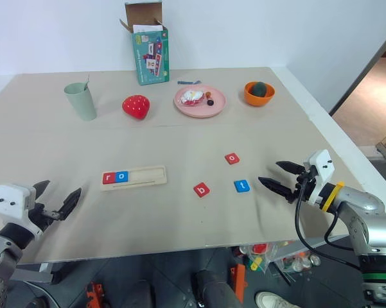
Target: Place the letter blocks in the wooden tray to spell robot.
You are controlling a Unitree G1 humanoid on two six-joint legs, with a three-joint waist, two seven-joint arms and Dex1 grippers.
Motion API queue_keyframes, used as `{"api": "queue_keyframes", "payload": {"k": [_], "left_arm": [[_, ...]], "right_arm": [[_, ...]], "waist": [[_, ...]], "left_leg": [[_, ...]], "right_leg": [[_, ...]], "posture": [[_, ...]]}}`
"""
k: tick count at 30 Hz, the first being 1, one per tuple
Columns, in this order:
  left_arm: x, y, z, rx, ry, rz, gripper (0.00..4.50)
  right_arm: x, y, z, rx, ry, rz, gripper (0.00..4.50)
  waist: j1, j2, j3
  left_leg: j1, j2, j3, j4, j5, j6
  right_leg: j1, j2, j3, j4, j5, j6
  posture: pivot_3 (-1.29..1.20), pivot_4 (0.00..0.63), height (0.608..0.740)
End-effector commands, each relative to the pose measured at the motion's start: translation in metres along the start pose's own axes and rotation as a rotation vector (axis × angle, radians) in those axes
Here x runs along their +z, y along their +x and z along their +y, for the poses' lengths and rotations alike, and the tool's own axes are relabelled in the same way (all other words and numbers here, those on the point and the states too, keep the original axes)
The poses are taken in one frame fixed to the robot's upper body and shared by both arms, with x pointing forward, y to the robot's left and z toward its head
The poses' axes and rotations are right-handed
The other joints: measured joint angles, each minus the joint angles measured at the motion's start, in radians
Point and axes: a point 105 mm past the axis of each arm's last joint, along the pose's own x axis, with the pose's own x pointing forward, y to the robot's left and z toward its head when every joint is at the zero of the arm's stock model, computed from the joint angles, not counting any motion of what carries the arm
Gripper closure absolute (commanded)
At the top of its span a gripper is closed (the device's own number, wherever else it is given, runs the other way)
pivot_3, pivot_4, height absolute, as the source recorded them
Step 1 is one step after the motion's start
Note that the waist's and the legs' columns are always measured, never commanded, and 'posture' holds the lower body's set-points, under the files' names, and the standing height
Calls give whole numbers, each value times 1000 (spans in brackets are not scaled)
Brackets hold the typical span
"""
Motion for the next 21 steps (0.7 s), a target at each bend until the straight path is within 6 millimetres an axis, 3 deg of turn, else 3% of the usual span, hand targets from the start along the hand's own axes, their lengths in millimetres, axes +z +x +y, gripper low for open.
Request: {"api": "queue_keyframes", "payload": {"k": [1,14,16,21], "left_arm": [[8,-1,4,-11,25,-16,0],[3,0,-7,-166,13,-13,0],[4,1,-17,-252,27,-7,0],[27,15,-70,-599,125,26,0]], "right_arm": [[12,-2,-4,13,-72,-18,79],[11,0,1,58,-142,3,79],[14,0,4,84,-160,-4,79],[50,11,35,300,-135,-71,79]], "waist": [[0,0,0],[0,0,0],[0,0,0],[0,3,2]], "left_leg": [[0,0,0,0,0,0],[0,0,0,0,0,0],[0,0,0,0,0,0],[0,0,0,1,0,0]], "right_leg": [[0,0,0,0,0,0],[0,0,0,0,0,0],[0,0,0,0,0,0],[0,0,0,0,0,0]], "posture": [[0,150,740],[0,150,740],[0,150,740],[0,150,740]]}}
